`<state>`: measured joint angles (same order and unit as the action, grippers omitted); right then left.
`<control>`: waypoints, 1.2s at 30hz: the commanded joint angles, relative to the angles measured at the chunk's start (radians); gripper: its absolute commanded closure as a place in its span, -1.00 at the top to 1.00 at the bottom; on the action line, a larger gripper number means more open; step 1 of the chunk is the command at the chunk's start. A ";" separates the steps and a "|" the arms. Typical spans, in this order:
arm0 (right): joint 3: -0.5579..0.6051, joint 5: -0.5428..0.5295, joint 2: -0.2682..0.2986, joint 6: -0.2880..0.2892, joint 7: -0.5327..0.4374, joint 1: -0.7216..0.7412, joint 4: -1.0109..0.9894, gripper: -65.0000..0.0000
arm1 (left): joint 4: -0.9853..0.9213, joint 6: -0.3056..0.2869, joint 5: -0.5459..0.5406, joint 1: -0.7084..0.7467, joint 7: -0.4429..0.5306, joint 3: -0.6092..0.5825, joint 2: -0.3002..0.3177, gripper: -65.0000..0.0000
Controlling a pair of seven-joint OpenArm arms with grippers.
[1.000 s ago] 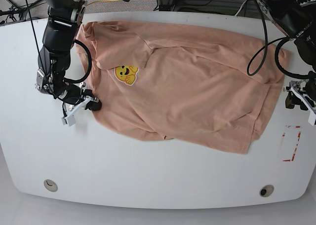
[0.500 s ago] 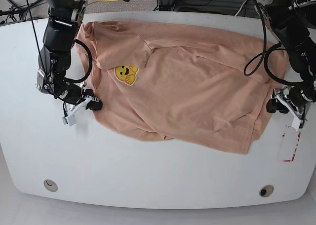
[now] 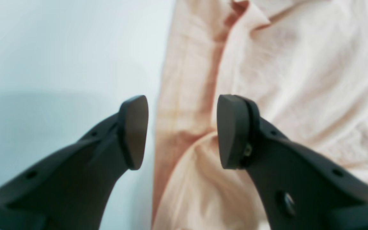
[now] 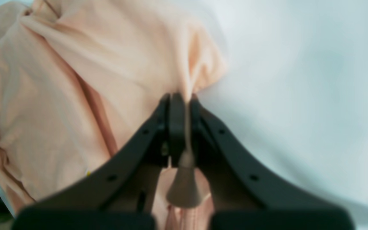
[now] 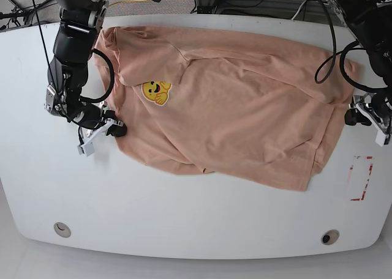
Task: Fold the T-shirt properly
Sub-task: 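Move the left gripper down the shirt side and grasp the hem corner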
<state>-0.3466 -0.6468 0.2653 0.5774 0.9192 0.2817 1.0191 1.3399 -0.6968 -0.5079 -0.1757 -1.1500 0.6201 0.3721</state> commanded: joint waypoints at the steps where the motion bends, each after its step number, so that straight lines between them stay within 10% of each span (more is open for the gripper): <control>1: -0.002 -0.017 0.015 0.011 -0.016 0.023 0.016 -1.00 | 0.020 -0.001 -0.024 -0.048 0.066 -0.050 -0.003 0.00; 14: -0.002 -0.015 0.019 0.013 -0.018 0.023 0.011 -1.00 | -0.213 0.096 0.076 -0.178 0.236 -0.110 -0.023 0.50; 36: 0.030 -0.021 0.019 0.013 -0.033 0.024 -0.003 -1.00 | -0.733 0.096 0.167 -0.384 0.539 -0.157 0.037 0.50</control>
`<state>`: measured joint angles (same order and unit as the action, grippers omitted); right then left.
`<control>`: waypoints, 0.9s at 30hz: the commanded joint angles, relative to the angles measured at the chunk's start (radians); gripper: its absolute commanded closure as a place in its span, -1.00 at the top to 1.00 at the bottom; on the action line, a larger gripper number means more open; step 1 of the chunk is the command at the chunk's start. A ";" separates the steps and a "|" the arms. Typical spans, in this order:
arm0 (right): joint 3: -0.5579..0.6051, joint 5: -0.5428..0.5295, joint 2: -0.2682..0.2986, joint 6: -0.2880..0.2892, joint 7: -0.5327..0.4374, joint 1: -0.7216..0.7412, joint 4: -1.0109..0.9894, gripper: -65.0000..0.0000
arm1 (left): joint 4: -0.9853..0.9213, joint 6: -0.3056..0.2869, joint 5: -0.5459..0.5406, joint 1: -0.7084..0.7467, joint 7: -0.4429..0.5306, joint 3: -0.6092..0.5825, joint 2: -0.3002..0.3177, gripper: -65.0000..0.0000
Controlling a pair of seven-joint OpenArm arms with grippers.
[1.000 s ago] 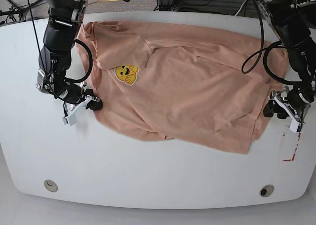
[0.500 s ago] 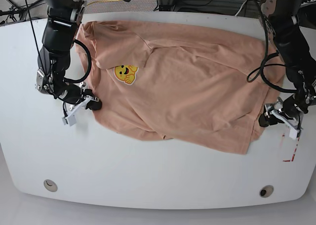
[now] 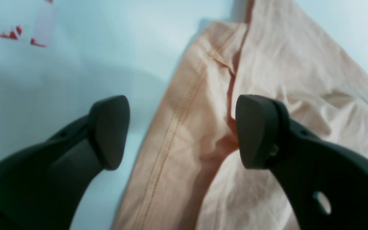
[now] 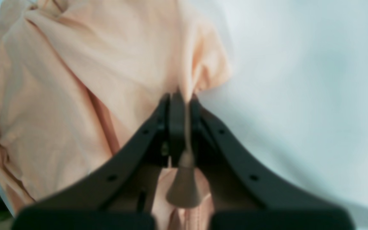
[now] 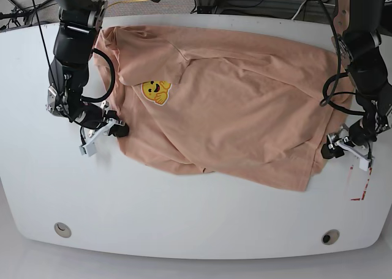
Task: Fold the T-shirt properly
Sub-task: 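Move the left gripper down the shirt side and grasp the hem corner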
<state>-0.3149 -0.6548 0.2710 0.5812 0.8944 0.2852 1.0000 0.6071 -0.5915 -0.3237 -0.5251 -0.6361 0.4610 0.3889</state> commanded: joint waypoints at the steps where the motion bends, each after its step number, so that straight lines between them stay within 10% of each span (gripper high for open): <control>1: -0.002 -0.015 0.014 0.009 -0.008 0.021 0.016 -1.00 | -0.002 -0.009 -0.018 -0.034 0.026 0.002 0.020 0.50; 19: -0.002 -0.016 0.012 0.009 -0.007 0.024 0.016 -1.00 | 0.000 -0.014 -0.019 -0.034 -0.021 -0.074 -0.101 0.44; 27: -0.003 -0.016 0.012 0.009 -0.008 0.021 0.016 -1.00 | 0.000 -0.008 -0.019 -0.031 -0.009 -0.100 -0.104 -0.59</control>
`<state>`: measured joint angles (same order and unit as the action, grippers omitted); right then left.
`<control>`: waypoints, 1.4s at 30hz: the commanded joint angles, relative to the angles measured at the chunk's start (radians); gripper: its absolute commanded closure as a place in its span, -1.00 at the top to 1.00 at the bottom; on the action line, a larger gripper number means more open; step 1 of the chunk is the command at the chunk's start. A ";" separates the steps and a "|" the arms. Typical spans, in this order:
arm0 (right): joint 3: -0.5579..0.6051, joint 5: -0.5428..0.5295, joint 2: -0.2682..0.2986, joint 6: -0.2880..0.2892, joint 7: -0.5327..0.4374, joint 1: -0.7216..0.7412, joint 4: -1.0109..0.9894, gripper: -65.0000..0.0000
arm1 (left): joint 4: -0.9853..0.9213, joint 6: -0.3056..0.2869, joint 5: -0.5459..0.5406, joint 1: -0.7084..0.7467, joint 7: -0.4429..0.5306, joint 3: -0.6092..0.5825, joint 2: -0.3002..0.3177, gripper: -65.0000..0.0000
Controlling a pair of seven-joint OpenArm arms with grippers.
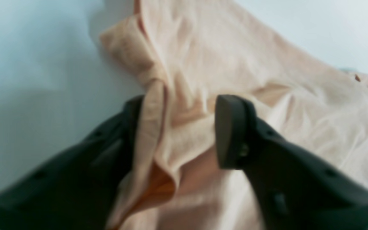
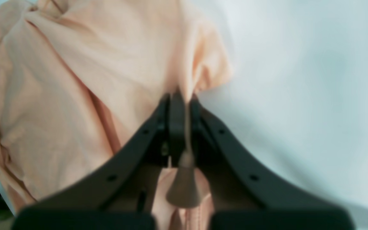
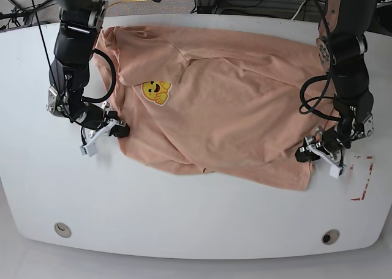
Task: Fold the T-shirt properly
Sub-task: 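Move the left gripper down the shirt side and grasp the hem corner, then lift the shirt with both grippers and drag it toward the table edge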
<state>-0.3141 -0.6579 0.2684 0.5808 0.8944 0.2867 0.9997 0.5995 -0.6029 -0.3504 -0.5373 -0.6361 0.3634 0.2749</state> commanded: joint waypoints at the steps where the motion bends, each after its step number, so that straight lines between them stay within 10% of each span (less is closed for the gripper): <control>1: -0.004 -0.012 0.015 0.009 -0.008 0.019 0.017 -1.00 | 0.007 0.004 0.007 -0.019 -0.001 -0.002 0.011 -0.74; 4: -0.006 -0.006 0.015 0.009 -0.008 0.021 0.017 -1.00 | 0.006 0.005 0.011 -0.019 0.031 -0.004 0.016 -1.00; 22: -0.004 -0.006 0.021 0.003 0.099 0.108 0.213 -1.00 | 0.354 -0.001 0.007 -0.010 -0.199 -0.002 0.013 -1.00; 42: 0.129 -0.016 0.199 0.009 0.194 0.483 0.213 -1.00 | 0.856 0.001 0.004 -0.014 -0.325 0.021 -0.012 -1.00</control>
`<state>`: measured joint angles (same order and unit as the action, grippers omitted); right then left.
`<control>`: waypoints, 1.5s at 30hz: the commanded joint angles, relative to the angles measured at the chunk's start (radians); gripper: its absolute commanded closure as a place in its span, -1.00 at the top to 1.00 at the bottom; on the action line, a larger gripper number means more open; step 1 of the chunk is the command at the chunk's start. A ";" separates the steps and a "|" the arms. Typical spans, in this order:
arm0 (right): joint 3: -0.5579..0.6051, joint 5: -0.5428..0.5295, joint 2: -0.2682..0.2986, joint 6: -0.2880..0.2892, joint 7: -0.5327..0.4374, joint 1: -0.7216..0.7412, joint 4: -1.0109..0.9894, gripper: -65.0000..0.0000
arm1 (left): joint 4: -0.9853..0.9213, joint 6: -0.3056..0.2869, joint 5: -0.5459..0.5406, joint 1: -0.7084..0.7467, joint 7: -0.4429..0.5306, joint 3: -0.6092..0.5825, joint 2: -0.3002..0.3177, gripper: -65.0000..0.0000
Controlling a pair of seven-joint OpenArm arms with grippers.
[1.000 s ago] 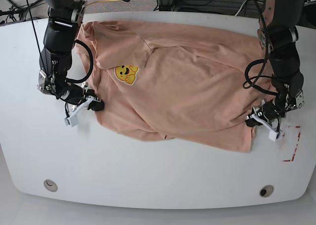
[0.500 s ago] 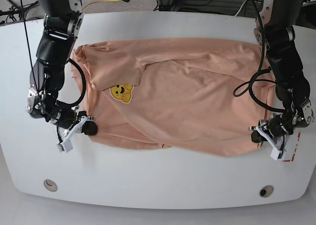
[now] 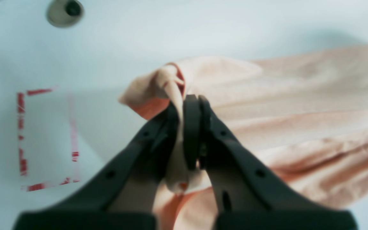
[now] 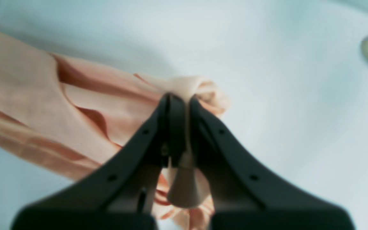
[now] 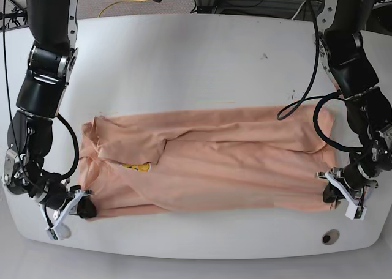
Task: Fold the T-shirt properly
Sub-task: 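Lift the shirt with both grippers and drag it toward the table edge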
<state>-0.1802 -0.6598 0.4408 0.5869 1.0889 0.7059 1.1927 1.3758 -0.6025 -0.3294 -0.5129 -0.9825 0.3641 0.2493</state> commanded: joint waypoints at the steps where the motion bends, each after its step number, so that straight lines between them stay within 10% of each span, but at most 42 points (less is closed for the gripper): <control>1: -0.002 -0.015 0.033 0.005 0.012 0.093 0.020 -1.00 | 0.115 0.000 -0.017 -0.043 0.009 0.037 0.014 -1.00; 23: 0.189 -0.148 0.197 0.052 0.086 0.594 0.017 -1.00 | 0.264 -0.001 -0.015 -0.458 -0.177 0.163 0.054 -1.00; 34: 0.021 -0.328 0.258 0.052 0.086 0.234 0.083 -1.00 | 0.307 -0.003 -0.092 -0.234 -0.174 0.171 0.026 -1.00; 45: -0.218 -0.331 0.180 0.052 0.086 -0.306 0.315 -1.00 | 0.434 -0.003 -0.156 0.121 -0.174 0.192 0.020 -1.00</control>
<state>-0.3653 -0.9741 0.5900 0.6331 1.1938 0.4240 1.4662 1.7718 -0.6056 -0.4538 -0.4019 -1.1816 0.5362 0.2554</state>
